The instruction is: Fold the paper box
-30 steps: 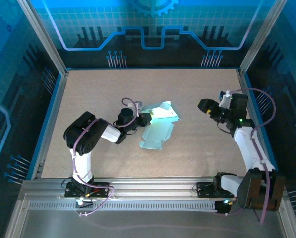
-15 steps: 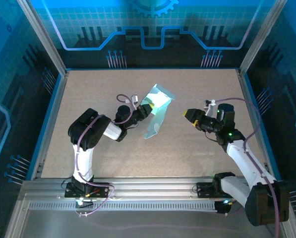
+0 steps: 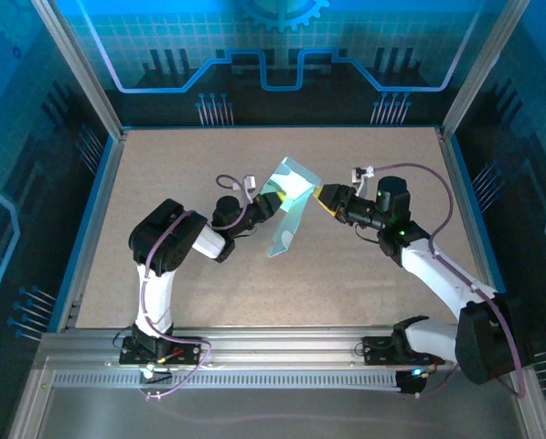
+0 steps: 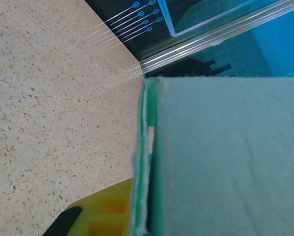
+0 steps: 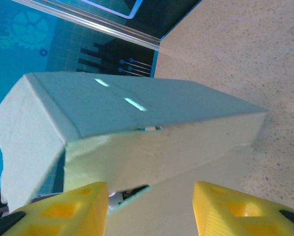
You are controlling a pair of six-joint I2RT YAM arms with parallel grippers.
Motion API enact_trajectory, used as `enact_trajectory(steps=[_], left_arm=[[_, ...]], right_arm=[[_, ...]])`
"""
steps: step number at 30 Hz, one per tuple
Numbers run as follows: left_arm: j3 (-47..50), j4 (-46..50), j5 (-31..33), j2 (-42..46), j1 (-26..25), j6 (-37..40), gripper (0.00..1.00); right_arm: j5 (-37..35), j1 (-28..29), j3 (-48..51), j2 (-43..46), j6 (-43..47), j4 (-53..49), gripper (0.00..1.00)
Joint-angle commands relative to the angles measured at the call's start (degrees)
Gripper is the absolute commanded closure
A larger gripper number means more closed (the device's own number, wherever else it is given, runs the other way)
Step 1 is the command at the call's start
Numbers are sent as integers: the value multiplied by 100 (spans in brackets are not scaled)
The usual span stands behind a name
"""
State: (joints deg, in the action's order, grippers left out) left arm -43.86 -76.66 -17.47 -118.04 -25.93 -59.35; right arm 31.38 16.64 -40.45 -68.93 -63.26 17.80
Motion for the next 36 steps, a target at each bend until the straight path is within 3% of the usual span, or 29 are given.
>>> enact_trajectory(steps=[1, 4, 11, 18, 26, 36], left_arm=[[-134, -358, -125, -61, -38, 230, 100], [-129, -358, -124, -55, -47, 281, 100], [-55, -350, -25, 25, -58, 449, 100], [-8, -357, 229, 18, -44, 174, 100], [-44, -358, 276, 74, -46, -234, 100], [-115, -358, 262, 53, -54, -287, 100]], right_arm=[[-134, 110, -295, -178, 2, 147, 54], [-165, 176, -416, -346, 16, 43, 62], [-371, 302, -635, -508, 245, -565, 67], [-694, 315, -340, -140, 305, -349, 53], [-1239, 44, 493, 422, -221, 273, 48], [-640, 54, 385, -6, -750, 1226, 48]])
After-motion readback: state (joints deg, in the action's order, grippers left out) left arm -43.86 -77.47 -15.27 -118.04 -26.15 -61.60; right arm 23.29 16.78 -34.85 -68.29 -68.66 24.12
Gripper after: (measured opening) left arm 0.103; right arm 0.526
